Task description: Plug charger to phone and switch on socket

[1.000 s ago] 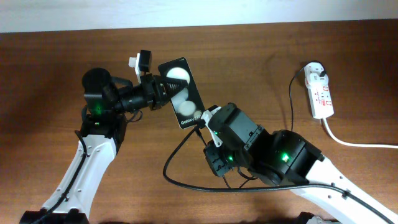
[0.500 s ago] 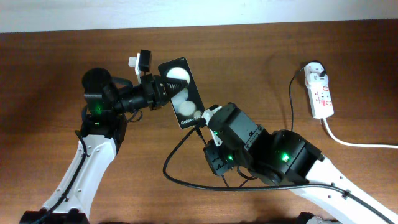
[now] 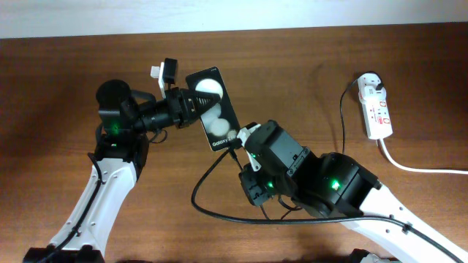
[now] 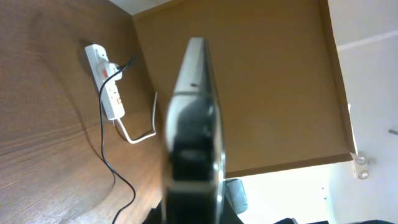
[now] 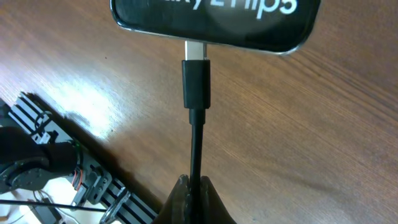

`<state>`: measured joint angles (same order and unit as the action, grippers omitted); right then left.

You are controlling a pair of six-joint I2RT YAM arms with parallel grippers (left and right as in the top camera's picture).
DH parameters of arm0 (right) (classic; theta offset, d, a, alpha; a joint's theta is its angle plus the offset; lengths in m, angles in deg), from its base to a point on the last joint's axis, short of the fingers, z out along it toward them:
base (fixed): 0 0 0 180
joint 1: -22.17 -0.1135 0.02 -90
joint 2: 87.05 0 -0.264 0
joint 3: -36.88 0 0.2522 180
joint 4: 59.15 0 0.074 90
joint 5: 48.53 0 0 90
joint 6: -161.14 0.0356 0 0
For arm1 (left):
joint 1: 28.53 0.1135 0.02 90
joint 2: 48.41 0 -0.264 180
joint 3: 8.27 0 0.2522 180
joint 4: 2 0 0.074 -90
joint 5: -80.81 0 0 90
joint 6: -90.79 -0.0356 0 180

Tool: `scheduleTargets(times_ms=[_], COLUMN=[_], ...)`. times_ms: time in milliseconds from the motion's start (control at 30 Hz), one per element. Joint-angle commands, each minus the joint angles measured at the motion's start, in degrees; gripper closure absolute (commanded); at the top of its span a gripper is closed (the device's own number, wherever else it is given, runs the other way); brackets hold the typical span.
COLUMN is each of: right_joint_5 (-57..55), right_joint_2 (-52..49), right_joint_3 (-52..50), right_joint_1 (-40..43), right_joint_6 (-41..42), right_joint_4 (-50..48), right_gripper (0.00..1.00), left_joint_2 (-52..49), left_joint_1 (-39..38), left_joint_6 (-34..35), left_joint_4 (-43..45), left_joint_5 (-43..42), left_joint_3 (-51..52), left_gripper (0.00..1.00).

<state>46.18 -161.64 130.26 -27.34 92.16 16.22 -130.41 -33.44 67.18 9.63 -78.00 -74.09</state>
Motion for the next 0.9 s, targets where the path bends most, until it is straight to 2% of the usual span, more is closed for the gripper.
scheduleTargets(times_ms=[0,167,267,367,633,667,767,867], right_joint_5=[-0.9,-0.9,-0.9,-0.9,-2.2,-2.2,1.1,3.3], right_joint_2=[0.0,0.0,-0.2,-0.2,-0.2,-0.2,-0.2,-0.2], right_joint_3=[-0.1,-0.1,-0.1,-0.1,-0.1,-0.1,-0.1,-0.1], right_joint_1=[-0.3,-0.3,-0.3,-0.3,-0.3,-0.3,-0.3,-0.3], right_joint_6=[0.5,0.5,0.5,0.5,0.5,0.5,0.5,0.5], right_joint_4=[-1.0,-2.1,-2.6,-4.1,-5.3,-5.2,-4.7,-3.2], right_gripper=[0.96,0.96,0.96,0.96,0.96,0.95,0.80,0.76], left_joint_2=[0.4,0.4,0.4,0.4,0.4,0.4,0.4,0.4], left_joint_1=[0.2,0.2,0.2,-0.3,-0.3,-0.3,-0.3,-0.3], left_joint_6=[-1.4,-1.3,1.9,1.9,-6.8,-6.9,-6.9,-3.6], left_joint_4=[-1.8,-3.8,-3.7,-2.9,-3.0,-3.0,-3.0,-3.2], left_joint_5=[-0.9,-1.1,-1.1,-4.3,-15.5,-15.6,-10.8,-4.0], left_joint_3=[-0.8,-0.8,-0.8,-0.8,-0.8,-0.8,-0.8,-0.8], left_gripper=[1.00,1.00,1.00,1.00,1.00,1.00,1.00,1.00])
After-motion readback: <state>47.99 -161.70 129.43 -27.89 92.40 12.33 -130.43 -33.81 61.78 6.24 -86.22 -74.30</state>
